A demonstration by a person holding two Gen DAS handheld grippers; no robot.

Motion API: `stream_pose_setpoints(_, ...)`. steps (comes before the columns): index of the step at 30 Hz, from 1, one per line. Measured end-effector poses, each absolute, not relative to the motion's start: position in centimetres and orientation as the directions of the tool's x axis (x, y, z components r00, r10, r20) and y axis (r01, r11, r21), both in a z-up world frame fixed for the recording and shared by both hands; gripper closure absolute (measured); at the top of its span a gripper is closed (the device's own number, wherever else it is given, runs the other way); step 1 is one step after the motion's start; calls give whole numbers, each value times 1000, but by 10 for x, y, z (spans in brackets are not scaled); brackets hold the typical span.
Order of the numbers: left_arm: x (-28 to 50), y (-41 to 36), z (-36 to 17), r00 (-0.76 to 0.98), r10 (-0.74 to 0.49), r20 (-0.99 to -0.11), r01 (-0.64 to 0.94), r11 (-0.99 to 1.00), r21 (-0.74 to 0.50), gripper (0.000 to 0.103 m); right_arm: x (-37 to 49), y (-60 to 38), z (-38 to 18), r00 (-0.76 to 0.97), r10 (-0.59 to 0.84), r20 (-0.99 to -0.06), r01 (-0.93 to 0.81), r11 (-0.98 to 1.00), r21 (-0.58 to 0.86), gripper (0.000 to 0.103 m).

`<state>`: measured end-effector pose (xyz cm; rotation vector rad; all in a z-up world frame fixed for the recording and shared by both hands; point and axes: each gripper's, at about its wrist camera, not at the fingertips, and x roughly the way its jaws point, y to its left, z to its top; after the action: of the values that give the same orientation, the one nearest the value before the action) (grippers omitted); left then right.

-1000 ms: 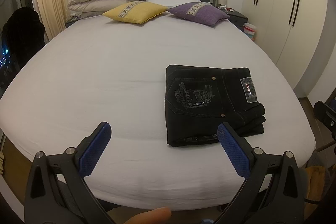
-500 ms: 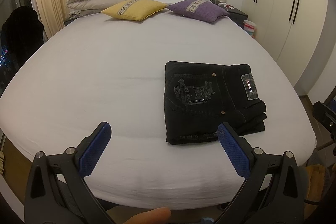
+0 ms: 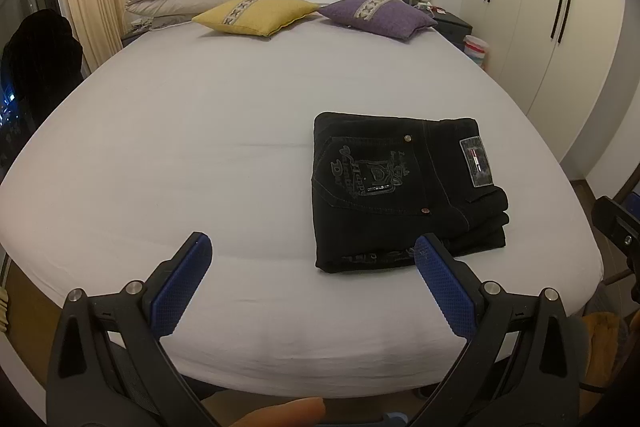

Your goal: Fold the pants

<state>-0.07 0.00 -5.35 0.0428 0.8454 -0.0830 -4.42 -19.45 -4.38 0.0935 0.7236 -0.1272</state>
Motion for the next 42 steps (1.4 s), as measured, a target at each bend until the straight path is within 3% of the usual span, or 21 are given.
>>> stream_pose_setpoints(42,-1,6,-60,655,-49,-754,82,997,7,0,-47,-197,-49,736,-76,-672,142,989,44,0)
